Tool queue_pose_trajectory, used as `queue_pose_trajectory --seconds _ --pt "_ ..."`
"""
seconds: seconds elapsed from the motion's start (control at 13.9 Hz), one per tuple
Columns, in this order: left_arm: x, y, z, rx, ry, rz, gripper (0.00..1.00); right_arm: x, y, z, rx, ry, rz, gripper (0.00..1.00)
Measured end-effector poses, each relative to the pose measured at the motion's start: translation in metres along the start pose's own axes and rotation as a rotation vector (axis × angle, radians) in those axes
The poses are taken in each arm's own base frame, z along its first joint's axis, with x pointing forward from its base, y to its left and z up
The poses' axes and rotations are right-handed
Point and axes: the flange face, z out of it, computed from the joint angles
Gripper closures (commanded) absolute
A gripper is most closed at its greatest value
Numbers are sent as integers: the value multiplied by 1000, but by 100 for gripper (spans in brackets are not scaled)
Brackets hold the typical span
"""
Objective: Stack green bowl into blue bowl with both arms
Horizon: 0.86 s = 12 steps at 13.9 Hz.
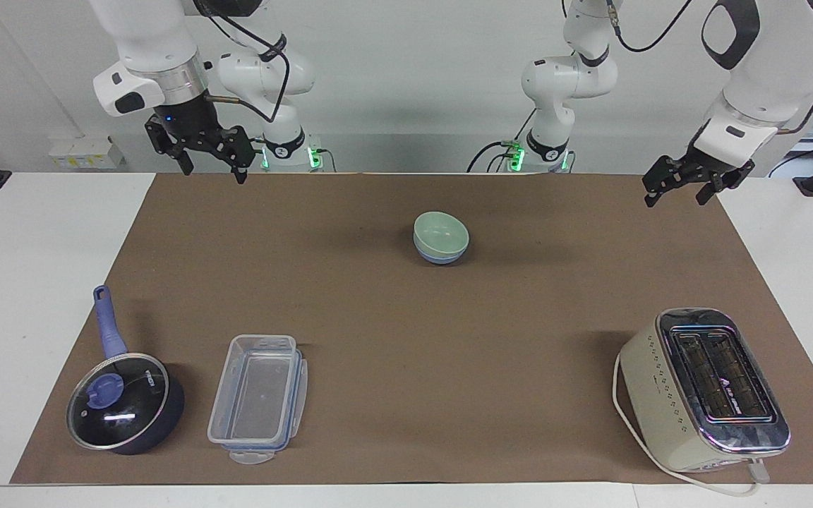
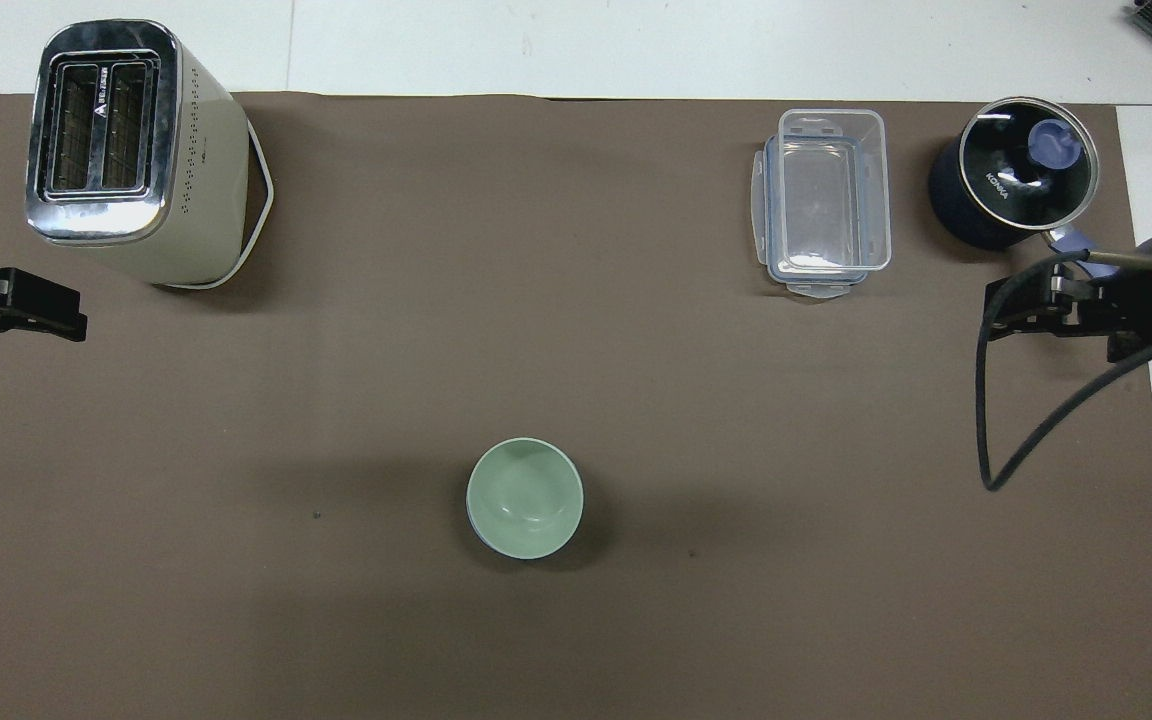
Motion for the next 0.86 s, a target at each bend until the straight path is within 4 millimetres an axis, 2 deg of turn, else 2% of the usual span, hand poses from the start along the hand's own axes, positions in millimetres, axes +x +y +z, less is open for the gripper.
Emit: queue_pose_trajectory --seconds 0.86 --pt "0 0 0 0 0 0 0 2 6 2 7 -6 2 0"
